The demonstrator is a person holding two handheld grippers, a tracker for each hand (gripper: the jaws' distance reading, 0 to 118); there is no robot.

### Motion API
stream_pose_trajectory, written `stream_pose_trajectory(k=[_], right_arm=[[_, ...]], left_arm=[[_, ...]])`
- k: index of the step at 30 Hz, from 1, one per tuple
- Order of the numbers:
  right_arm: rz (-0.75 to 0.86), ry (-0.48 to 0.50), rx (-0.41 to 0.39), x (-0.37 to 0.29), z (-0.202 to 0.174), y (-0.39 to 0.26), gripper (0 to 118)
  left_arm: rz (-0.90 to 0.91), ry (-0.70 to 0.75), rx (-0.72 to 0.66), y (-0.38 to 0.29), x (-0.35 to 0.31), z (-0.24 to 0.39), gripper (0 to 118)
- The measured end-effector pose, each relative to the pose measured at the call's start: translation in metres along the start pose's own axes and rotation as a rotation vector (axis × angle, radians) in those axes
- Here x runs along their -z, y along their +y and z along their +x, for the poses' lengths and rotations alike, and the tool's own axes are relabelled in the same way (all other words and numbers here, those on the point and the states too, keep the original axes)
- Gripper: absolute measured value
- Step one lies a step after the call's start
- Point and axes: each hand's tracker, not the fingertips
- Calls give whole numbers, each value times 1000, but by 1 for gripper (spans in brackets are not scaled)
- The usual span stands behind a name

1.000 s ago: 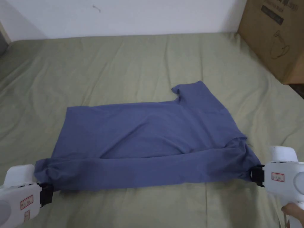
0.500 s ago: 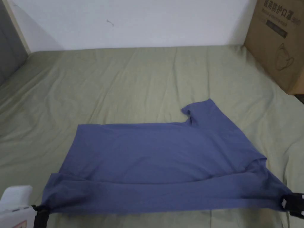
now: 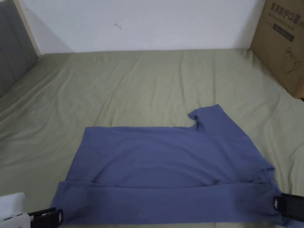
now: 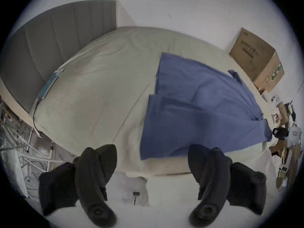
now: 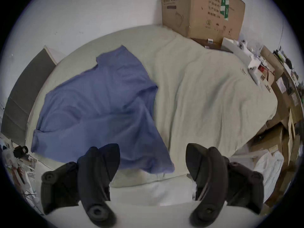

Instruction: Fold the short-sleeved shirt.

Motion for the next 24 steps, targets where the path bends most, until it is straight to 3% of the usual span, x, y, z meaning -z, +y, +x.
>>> stream_pose_trajectory(k=[2, 3, 4, 5, 6, 8, 9, 14, 20, 21, 23, 24], right_arm=[[43, 45, 1, -7, -5, 14, 84], [59, 71, -4, -11, -9, 21, 75], [72, 81, -13, -12, -13, 28, 56], [78, 78, -22, -12, -18, 32, 23], [78, 71, -33, -8, -23, 36, 0], [60, 85, -29, 4, -29, 40, 0], [30, 137, -22, 12, -30, 40, 0], [-1, 161, 71, 41, -37, 47, 0], [6, 179, 40, 85, -47, 117, 0], [-40, 191, 30, 98, -49, 136, 12], [-55, 202, 26, 118, -51, 166, 64], [-72, 191, 11, 132, -55, 185, 81]], left_arm=[[3, -14, 3, 10, 1, 10, 93], [3, -27, 6, 15, 1, 15, 86], [17, -53, 6, 19, 0, 21, 73], [34, -72, 9, 22, 1, 27, 46], [41, -93, 19, 26, 4, 32, 4], [41, -61, 39, 30, 14, 44, 0], [28, -71, 43, 32, 19, 48, 0], [15, -127, 27, 43, 34, 61, 0], [12, -132, 65, 79, 54, 75, 0], [14, -131, 73, 87, 60, 79, 0], [7, -127, 85, 98, 73, 85, 0], [3, -128, 92, 103, 80, 88, 0]])
